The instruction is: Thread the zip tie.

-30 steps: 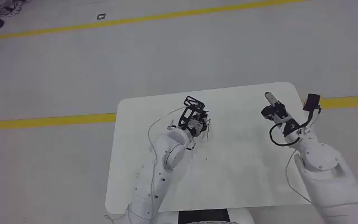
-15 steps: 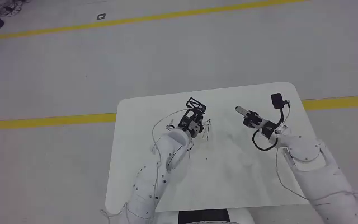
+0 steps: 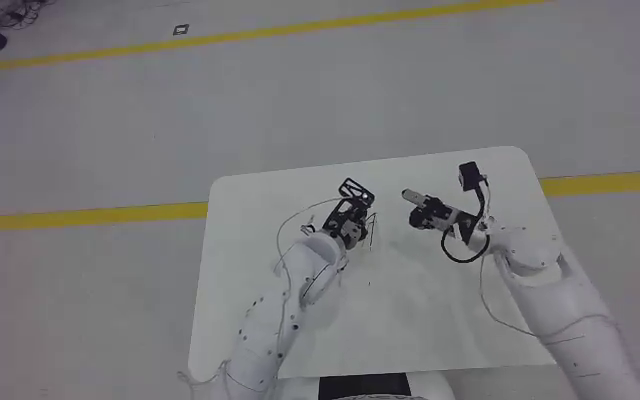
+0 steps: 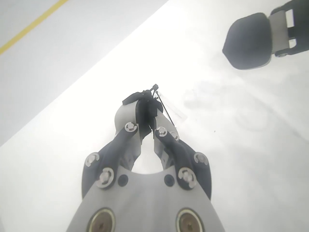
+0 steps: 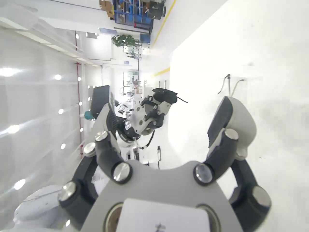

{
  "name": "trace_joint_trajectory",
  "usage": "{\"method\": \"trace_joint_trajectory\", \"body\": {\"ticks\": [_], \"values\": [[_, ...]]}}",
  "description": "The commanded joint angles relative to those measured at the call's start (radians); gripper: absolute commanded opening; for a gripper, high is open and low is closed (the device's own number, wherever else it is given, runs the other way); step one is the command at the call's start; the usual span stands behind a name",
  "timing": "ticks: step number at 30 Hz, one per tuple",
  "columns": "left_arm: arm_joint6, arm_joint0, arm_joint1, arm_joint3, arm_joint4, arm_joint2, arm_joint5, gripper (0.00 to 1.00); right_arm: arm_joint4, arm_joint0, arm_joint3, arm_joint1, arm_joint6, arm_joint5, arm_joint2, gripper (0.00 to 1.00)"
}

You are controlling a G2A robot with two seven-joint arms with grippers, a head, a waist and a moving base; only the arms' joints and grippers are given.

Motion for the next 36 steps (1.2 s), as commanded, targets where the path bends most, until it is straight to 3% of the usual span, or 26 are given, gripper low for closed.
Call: {"method": "trace_joint_trajectory", "body": {"ticks": [1,5,8,17,20,24,31,33,36], "values": [[-0.017,0.002,0.013,-0.012,0.0,0.005,0.007,0.0,0.014,0.049,0.059,-0.005,0.038,0.022,-0.038,1.0],[-0.03,0.005,0.036,-0.035,0.0,0.023,0.025,0.0,0.057,0.118,0.148,-0.02,0.06,0.042,-0.102,1.0],[-0.034,-0.002,0.05,-0.045,0.0,0.037,0.013,0.0,0.094,0.137,0.178,-0.026,0.046,0.012,-0.11,1.0],[-0.02,0.001,0.05,-0.04,-0.001,0.038,0.016,0.0,0.112,0.131,0.172,-0.028,0.056,0.009,-0.12,1.0],[-0.014,-0.005,0.059,-0.029,0.0,0.048,0.012,0.0,0.148,0.147,0.193,-0.031,0.094,0.013,-0.132,1.0],[-0.033,-0.015,0.073,-0.022,0.0,0.071,0.019,0.0,0.181,0.191,0.26,-0.034,0.201,0.091,-0.167,1.0],[-0.036,-0.016,0.074,-0.022,0.0,0.073,0.024,0.0,0.181,0.191,0.26,-0.034,0.201,0.091,-0.167,1.0],[-0.01,-0.012,0.076,-0.014,-0.001,0.074,0.029,0.0,0.188,0.181,0.249,-0.035,0.187,0.076,-0.169,1.0],[-0.001,-0.012,0.079,-0.012,0.0,0.076,0.024,0.0,0.186,0.185,0.251,-0.034,0.207,0.098,-0.18,1.0]]}}
